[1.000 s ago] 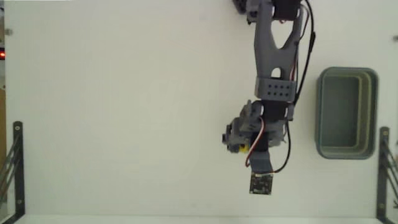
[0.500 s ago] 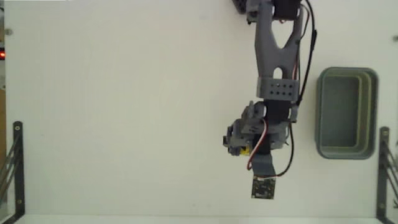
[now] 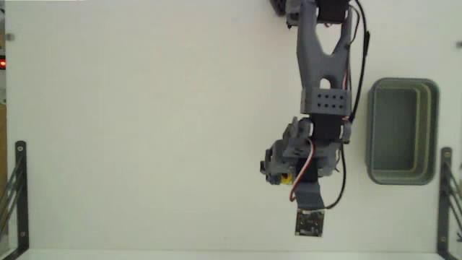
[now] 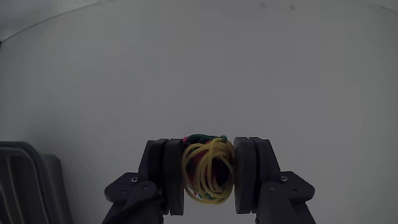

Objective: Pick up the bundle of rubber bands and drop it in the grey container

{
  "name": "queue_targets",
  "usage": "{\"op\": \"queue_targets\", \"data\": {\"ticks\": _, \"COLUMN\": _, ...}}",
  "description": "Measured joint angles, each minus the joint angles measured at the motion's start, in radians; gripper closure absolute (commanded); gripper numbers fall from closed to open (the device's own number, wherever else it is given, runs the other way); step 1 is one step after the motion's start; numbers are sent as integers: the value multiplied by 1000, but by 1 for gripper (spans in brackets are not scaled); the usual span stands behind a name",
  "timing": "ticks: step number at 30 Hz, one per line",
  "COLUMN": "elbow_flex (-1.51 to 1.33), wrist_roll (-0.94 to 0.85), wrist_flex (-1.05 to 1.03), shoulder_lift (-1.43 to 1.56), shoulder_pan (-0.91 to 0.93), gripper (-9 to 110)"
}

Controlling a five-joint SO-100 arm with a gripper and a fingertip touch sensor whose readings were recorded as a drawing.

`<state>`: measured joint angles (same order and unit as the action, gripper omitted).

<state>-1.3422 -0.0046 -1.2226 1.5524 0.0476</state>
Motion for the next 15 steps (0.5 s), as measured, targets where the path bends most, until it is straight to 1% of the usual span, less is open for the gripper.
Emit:
{"op": "queue_targets", "data": {"ticks": 7, "elbow_flex": 80, "wrist_roll": 0, "wrist_flex": -61, "shoulder_lift": -17, "shoulder_pan": 2, "gripper": 56}}
{"op": "queue_targets", "data": {"ticks": 15, "elbow_flex": 81, "wrist_roll": 0, "wrist_flex": -61, "shoulder_lift": -17, "shoulder_pan": 0, "gripper": 56}}
